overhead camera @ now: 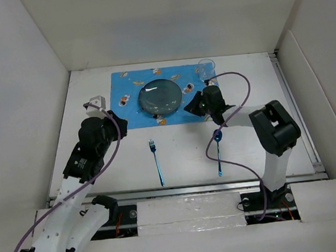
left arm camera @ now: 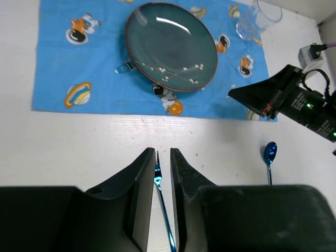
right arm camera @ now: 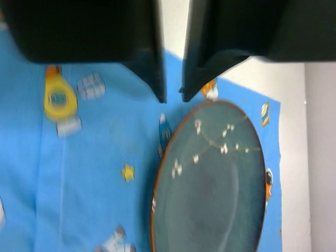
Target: Set the dinner table for one person
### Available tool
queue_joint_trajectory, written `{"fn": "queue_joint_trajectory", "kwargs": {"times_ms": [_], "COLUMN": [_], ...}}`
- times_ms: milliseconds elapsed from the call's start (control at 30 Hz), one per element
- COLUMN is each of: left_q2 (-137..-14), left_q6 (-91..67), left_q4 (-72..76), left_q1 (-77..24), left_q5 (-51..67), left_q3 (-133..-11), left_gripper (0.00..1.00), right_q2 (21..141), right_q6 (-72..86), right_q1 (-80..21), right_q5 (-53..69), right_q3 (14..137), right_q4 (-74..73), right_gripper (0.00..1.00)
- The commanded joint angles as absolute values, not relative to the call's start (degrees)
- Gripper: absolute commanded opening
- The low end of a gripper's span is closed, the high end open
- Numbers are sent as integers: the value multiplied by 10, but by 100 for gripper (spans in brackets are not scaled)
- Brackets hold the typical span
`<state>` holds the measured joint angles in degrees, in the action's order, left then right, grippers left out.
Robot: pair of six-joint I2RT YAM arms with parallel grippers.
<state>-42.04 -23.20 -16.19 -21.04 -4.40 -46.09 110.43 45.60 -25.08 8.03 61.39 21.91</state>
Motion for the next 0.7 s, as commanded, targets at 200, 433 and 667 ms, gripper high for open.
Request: {"fn": "queue_joint_trajectory", "kwargs": {"times_ms": [200, 433, 667], "left_q2": [-515, -611, -666], "left_q6": [-221, -295, -508], "left_q4": [-196, -236, -252], "left_q1": [-256, -417, -564], "left_q5": [-46, -168, -258], "left_q3": [-504, -536, -445], "left_gripper": [34, 38, 54], "right_q2": [802, 602, 541], "right_q6": [370, 337, 286], "right_q1": [-315, -321, -296], "right_q5": [-40, -114, -112], "right_q3": [471, 422, 390], "right_q4": [200, 102, 68], "right_gripper": [0, 8, 28]}}
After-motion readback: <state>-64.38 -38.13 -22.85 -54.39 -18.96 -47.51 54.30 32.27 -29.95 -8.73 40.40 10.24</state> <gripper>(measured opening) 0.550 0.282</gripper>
